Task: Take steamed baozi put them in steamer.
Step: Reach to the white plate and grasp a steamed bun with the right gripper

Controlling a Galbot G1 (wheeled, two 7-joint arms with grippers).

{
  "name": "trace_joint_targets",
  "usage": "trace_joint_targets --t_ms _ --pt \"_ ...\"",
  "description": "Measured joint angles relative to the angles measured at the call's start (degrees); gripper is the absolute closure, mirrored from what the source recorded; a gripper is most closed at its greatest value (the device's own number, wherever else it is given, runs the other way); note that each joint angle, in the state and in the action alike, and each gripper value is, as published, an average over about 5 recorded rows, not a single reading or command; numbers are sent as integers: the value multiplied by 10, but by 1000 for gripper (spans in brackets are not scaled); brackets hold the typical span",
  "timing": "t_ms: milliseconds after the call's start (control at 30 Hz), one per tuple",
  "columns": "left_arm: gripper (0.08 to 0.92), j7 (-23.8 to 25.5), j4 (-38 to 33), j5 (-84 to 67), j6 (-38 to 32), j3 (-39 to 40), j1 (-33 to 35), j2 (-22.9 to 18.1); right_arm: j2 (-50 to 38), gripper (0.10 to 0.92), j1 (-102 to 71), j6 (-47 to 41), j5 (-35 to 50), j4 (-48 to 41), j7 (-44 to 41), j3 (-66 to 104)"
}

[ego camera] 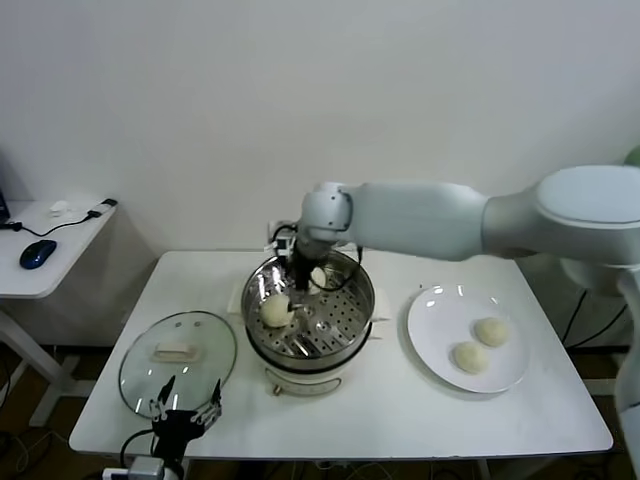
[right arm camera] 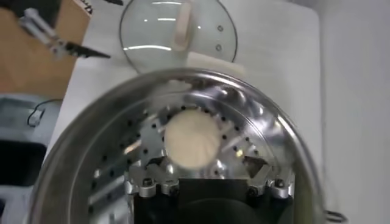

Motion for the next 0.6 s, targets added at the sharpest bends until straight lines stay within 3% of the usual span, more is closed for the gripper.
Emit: trace_joint_targets --t_ms 300,600 --pt "177 0 -1 1 0 0 0 2 -181 203 59 72 -99 56 -64 -86" --pt "177 0 -4 5 0 -5 6 -2 -288 202 -59 86 -221 44 -74 -45"
